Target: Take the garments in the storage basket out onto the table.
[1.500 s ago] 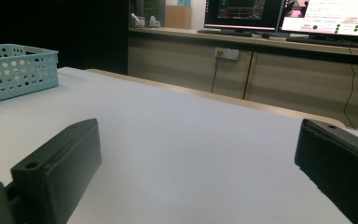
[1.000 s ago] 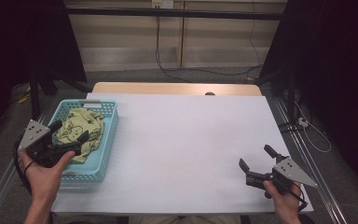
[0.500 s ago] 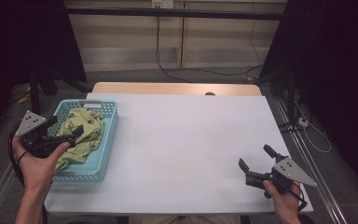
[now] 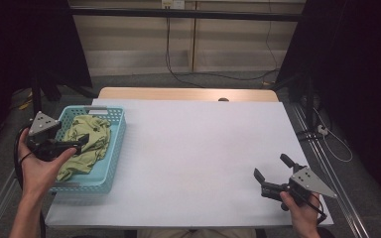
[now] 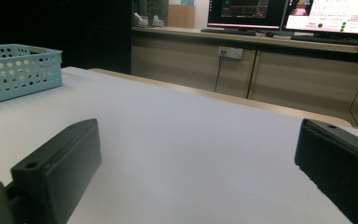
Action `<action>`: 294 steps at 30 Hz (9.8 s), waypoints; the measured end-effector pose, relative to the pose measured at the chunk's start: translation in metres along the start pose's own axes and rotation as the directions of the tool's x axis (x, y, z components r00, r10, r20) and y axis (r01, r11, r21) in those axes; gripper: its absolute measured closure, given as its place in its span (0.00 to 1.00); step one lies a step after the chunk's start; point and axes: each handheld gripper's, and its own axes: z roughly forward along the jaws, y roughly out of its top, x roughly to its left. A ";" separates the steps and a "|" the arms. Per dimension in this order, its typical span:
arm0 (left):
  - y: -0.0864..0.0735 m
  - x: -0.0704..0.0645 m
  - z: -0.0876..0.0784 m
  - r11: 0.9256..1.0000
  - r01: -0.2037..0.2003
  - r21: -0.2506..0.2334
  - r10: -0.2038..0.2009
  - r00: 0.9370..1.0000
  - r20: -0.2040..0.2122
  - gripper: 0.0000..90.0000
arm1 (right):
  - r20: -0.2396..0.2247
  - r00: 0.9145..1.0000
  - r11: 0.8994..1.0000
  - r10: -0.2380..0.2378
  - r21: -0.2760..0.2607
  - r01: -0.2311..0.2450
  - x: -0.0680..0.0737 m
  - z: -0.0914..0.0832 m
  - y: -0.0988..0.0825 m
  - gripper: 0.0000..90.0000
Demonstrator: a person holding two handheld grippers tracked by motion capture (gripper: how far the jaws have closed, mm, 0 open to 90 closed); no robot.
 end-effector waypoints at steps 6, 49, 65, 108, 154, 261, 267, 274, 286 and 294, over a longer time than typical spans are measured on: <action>0.002 0.007 0.012 0.999 0.021 0.049 -0.023 0.999 0.024 0.05 | -0.002 1.000 1.000 -0.001 0.001 0.001 0.000 0.000 0.000 0.00; -0.036 0.026 0.100 0.905 0.067 0.419 -0.096 0.994 0.047 0.03 | -0.025 1.000 1.000 0.001 0.002 -0.001 0.001 0.001 0.000 0.00; -0.047 0.013 0.115 0.881 -0.042 0.471 0.034 0.999 0.025 0.00 | -0.031 1.000 1.000 -0.002 0.004 0.002 0.001 0.001 -0.001 0.00; -0.035 0.028 0.105 0.858 0.068 0.510 -0.049 0.998 -0.050 0.70 | -0.045 0.999 1.000 -0.006 0.003 0.007 0.001 0.002 0.000 0.00; -0.010 0.039 0.006 0.985 0.170 0.027 -0.170 0.985 -0.009 0.71 | -0.044 0.999 1.000 0.001 -0.002 -0.001 0.001 0.000 0.000 0.00; 0.087 -0.033 -0.073 0.741 0.025 -0.671 -0.073 0.996 -0.043 0.71 | -0.037 0.999 1.000 -0.001 -0.004 0.001 0.001 -0.001 0.000 0.00; 0.100 -0.046 -0.074 0.732 0.008 -0.682 -0.037 0.999 -0.028 0.71 | -0.038 0.999 1.000 0.000 -0.004 0.000 0.001 -0.001 0.000 0.00; 0.110 -0.055 -0.062 0.735 0.039 -0.677 -0.034 0.999 0.021 0.71 | -0.039 0.999 1.000 0.001 -0.004 -0.001 0.001 -0.001 0.000 0.00; 0.143 -0.074 -0.057 0.720 0.030 -0.693 0.019 0.998 0.063 0.71 | -0.044 0.999 1.000 0.001 -0.007 -0.001 0.000 -0.001 0.000 0.00; 0.153 -0.093 -0.045 0.725 0.037 -0.688 0.048 0.993 0.104 0.71 | -0.046 0.999 1.000 0.001 -0.008 -0.001 0.000 -0.001 0.000 0.00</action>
